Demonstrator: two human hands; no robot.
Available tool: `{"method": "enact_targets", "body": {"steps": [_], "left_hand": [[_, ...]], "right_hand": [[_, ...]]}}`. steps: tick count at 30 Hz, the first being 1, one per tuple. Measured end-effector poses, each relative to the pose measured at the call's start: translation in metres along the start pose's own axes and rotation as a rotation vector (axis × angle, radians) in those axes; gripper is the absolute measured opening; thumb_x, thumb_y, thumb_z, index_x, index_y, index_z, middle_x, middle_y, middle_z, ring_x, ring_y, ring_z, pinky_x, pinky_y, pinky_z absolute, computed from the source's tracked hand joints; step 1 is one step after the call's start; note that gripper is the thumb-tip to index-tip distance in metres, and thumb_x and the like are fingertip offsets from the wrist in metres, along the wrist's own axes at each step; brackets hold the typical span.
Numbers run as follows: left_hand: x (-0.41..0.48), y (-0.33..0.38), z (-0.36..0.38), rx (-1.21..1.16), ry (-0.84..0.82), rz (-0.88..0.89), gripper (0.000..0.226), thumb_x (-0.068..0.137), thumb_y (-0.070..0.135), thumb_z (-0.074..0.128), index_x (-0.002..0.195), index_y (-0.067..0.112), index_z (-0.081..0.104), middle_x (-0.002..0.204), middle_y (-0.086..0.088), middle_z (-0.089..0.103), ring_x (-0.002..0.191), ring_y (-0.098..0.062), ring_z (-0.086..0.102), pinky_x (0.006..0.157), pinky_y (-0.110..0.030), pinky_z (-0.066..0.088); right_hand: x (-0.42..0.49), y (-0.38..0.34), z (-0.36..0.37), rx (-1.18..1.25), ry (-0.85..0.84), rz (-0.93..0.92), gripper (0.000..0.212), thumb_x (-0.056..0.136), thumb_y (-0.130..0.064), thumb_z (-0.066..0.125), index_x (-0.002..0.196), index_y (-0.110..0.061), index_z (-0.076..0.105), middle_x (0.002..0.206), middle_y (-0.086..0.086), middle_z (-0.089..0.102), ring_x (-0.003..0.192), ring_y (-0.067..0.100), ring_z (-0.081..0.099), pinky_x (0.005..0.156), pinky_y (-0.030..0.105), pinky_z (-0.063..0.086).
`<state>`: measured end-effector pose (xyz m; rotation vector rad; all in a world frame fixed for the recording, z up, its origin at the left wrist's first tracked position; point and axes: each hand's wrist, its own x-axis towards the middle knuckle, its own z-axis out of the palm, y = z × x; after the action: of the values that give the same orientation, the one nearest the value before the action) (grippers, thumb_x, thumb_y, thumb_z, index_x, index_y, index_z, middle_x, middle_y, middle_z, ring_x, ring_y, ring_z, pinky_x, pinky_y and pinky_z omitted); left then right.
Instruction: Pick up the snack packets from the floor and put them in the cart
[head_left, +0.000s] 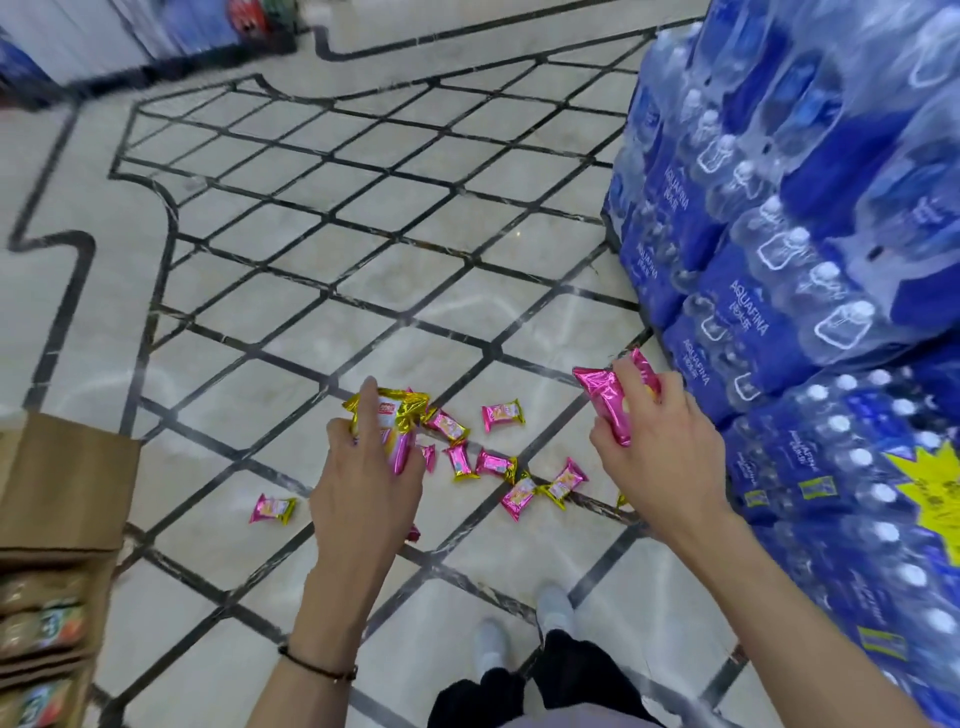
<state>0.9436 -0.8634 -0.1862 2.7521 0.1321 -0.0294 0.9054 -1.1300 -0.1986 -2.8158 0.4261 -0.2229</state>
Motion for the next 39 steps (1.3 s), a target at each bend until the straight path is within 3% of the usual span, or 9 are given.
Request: {"method": "enact_targets", "body": {"steps": [6,11,15,21,24,30,35,39], "left_hand": [[0.007,0.011,-0.012,0.026,-0.017,0.042,0.080,0.093,0.044,0.060,0.156,0.040,0.011,0.121,-0.005,0.044,0.092,-0.033,0.062,0.061,-0.036,0.045],[0.012,0.011,-0.020,0.003,-0.013,0.113,0.083,0.093,0.043,0.061,0.157,0.040,0.009,0.118,-0.007,0.043,0.083,-0.031,0.059,0.060,-0.040,0.053],[0.018,0.010,-0.028,-0.024,-0.034,0.221,0.083,0.093,0.041,0.062,0.158,0.037,0.010,0.118,-0.007,0.043,0.080,-0.029,0.056,0.059,-0.037,0.047],[0.027,0.018,-0.050,-0.006,-0.098,0.487,0.083,0.094,0.041,0.060,0.160,0.034,0.011,0.128,-0.008,0.045,0.091,-0.031,0.061,0.061,-0.034,0.035],[0.021,0.022,-0.057,-0.075,-0.167,0.617,0.082,0.095,0.042,0.059,0.160,0.035,0.011,0.124,-0.006,0.044,0.086,-0.021,0.049,0.065,-0.032,0.034],[-0.012,0.039,-0.056,-0.152,-0.313,0.865,0.078,0.095,0.046,0.056,0.158,0.037,0.011,0.124,-0.006,0.044,0.099,-0.031,0.060,0.070,-0.040,0.049],[-0.067,0.071,-0.046,-0.154,-0.402,1.082,0.083,0.093,0.042,0.060,0.159,0.036,0.010,0.123,-0.006,0.045,0.097,-0.032,0.060,0.070,-0.038,0.042],[-0.127,0.094,-0.040,-0.152,-0.467,1.270,0.083,0.093,0.046,0.059,0.159,0.038,0.008,0.122,-0.005,0.044,0.097,-0.033,0.061,0.069,-0.038,0.047]], "right_hand": [[0.004,0.005,-0.032,-0.016,0.062,0.042,0.055,0.087,-0.036,0.065,0.137,-0.022,0.046,0.105,0.016,0.053,0.085,0.040,0.060,0.061,0.039,0.046],[-0.002,-0.002,-0.061,-0.018,0.082,0.105,0.053,0.092,-0.044,0.058,0.139,-0.029,0.039,0.109,0.009,0.051,0.085,0.035,0.060,0.059,0.034,0.039],[-0.017,-0.018,-0.074,-0.050,0.129,0.182,0.051,0.092,-0.042,0.059,0.136,-0.027,0.040,0.110,0.008,0.050,0.088,0.034,0.060,0.059,0.034,0.038],[-0.067,-0.045,-0.077,-0.081,0.160,0.445,0.053,0.091,-0.044,0.059,0.138,-0.029,0.038,0.112,0.009,0.049,0.091,0.037,0.060,0.060,0.035,0.038],[-0.107,-0.062,-0.074,-0.088,0.181,0.597,0.053,0.090,-0.043,0.060,0.137,-0.030,0.038,0.110,0.009,0.049,0.091,0.039,0.060,0.061,0.037,0.039],[-0.201,-0.076,-0.084,-0.131,0.236,0.875,0.051,0.090,-0.044,0.059,0.135,-0.029,0.041,0.104,0.008,0.048,0.085,0.040,0.061,0.061,0.042,0.050],[-0.284,-0.074,-0.104,-0.202,0.336,1.113,0.043,0.090,-0.043,0.060,0.127,-0.027,0.044,0.103,0.008,0.050,0.080,0.038,0.062,0.057,0.037,0.040],[-0.357,-0.078,-0.117,-0.226,0.394,1.285,0.051,0.089,-0.045,0.059,0.134,-0.029,0.040,0.107,0.009,0.053,0.086,0.037,0.062,0.062,0.040,0.049]]}}
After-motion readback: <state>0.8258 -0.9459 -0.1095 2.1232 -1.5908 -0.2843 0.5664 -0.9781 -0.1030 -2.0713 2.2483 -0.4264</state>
